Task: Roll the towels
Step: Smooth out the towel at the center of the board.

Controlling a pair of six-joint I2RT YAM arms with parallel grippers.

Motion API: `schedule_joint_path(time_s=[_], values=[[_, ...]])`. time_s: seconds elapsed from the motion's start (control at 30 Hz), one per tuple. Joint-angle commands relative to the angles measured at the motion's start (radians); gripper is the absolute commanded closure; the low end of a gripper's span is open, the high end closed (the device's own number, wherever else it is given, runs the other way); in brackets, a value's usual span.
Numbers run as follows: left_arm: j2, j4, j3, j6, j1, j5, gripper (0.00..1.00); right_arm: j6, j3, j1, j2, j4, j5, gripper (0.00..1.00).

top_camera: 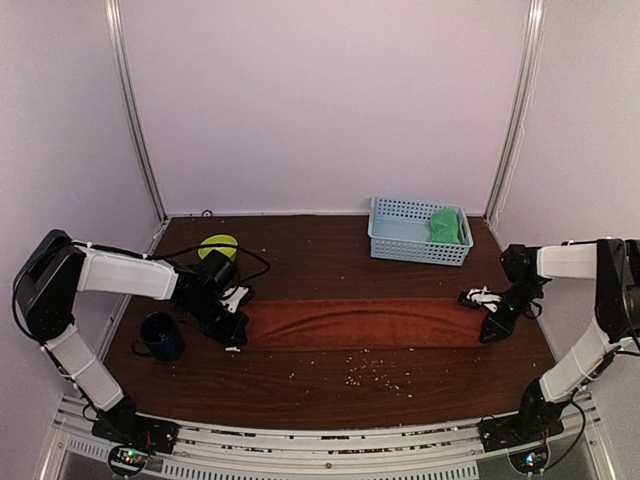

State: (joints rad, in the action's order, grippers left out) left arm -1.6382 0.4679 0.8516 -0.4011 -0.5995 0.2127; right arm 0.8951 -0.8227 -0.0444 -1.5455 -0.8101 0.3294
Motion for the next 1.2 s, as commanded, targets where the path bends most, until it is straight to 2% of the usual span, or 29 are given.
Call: schedule_joint_path(time_s=[0.0,0.1,0.2,0.33,0.47,0.63,0.73,0.83,1.0,1.17], values=[[0.008,0.045,-0.006,-0.01,0.006,-0.116,0.99,0.089,0.071,-0.015,0.073,0.01,-0.081,0.68],[0.023,0.062,0.005,0.004,0.007,-0.145,1.0,0.109,0.11,-0.027,0.11,0.026,-0.132,0.68],[0.06,0.036,0.045,0.04,0.004,-0.092,0.96,0.131,0.034,-0.028,0.14,-0.081,-0.008,0.67],[0.096,0.03,0.154,0.049,0.004,-0.073,0.82,0.152,-0.12,-0.01,0.178,-0.217,0.153,0.62],[0.002,0.081,0.271,0.029,0.011,-0.083,0.8,0.1,-0.226,0.012,0.122,-0.214,0.198,0.61],[-0.091,0.108,0.331,-0.006,0.011,-0.128,0.89,-0.02,-0.298,0.013,0.015,-0.09,0.126,0.64],[-0.121,0.105,0.343,-0.01,0.011,-0.14,0.89,-0.097,-0.303,0.013,-0.035,-0.021,0.036,0.65],[-0.135,0.085,0.315,-0.019,0.012,-0.125,0.89,-0.131,-0.291,0.011,-0.075,-0.014,0.009,0.66],[-0.152,0.039,0.25,-0.033,0.013,-0.17,0.78,-0.218,-0.262,0.01,-0.15,0.042,-0.097,0.66],[-0.185,0.006,0.223,-0.044,0.014,-0.193,0.76,-0.285,-0.28,0.009,-0.235,0.107,-0.182,0.66]])
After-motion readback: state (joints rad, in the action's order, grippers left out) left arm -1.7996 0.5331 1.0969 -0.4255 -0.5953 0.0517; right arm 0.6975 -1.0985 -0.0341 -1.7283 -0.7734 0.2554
